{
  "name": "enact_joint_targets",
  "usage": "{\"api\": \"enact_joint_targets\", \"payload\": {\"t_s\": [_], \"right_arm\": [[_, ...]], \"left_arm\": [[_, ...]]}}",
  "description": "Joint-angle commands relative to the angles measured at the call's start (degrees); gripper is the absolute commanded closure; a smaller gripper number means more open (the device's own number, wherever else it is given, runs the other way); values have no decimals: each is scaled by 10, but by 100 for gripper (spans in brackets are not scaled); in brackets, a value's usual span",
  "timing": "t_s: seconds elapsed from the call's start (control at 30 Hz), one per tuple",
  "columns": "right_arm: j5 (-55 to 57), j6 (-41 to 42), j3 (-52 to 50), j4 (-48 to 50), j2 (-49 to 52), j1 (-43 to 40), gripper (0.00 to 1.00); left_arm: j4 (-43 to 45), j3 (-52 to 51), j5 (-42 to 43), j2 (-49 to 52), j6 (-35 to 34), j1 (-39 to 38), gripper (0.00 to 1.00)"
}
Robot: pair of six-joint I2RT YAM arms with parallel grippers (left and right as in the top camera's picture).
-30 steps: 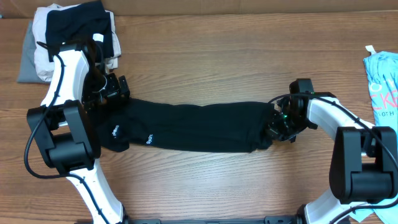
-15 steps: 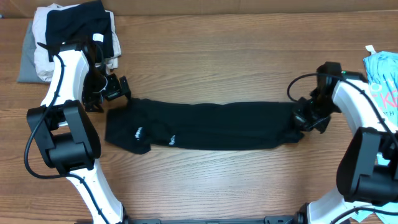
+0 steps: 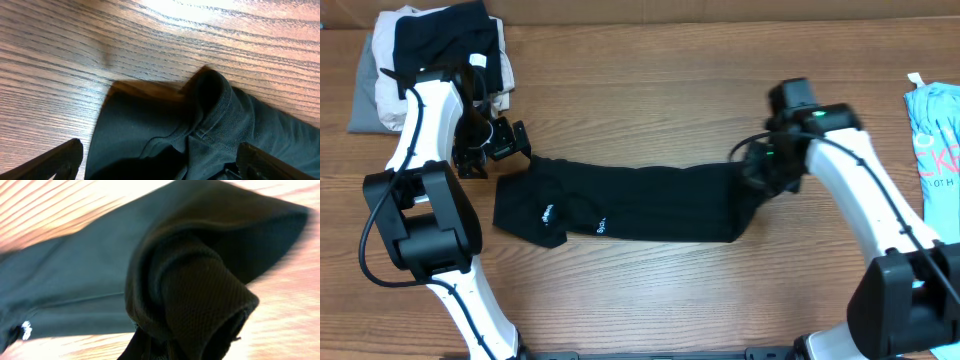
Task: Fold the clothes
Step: 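Fold the strip's right end toward the center with the right gripper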
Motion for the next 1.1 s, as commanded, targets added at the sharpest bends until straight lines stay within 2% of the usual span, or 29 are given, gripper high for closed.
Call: {"api": "enact_joint_targets", "payload": {"t_s": [0.0,0.13,0.4,0.53,0.57,0.6,0.67,0.7,0.73,0.8,0.9,1.07], "right_arm": [[-24,19,-3,23,11,50,96],[-61,20,-3,54,19,107,96],[-63,68,-3,106,47,169,96],[-63,90,-3,125,60,192,91],[-63,93,-3,125,61,197,86],[-63,94,-3,126,61,202,75],[-63,94,-3,127,61,212,31],[-65,94,-3,127,61,216,13],[-67,94,-3,127,61,219,7],[-71,94,0,123,59,220,2],[-64,89,23,83,53,207,0],[9,87,70,8,38,161,0]], "left_arm": [[-1,12,7,5,0,-4,0],[-1,12,7,5,0,-4,0],[0,12,7,5,1,-4,0],[0,12,7,5,1,-4,0],[0,12,7,5,1,-4,0],[0,12,7,5,1,-4,0],[0,12,7,5,1,-4,0],[0,12,7,5,1,-4,0],[0,12,7,5,1,-4,0],[0,12,7,5,1,-4,0],[0,12,7,5,1,-4,0],[0,12,7,5,1,-4,0]]}}
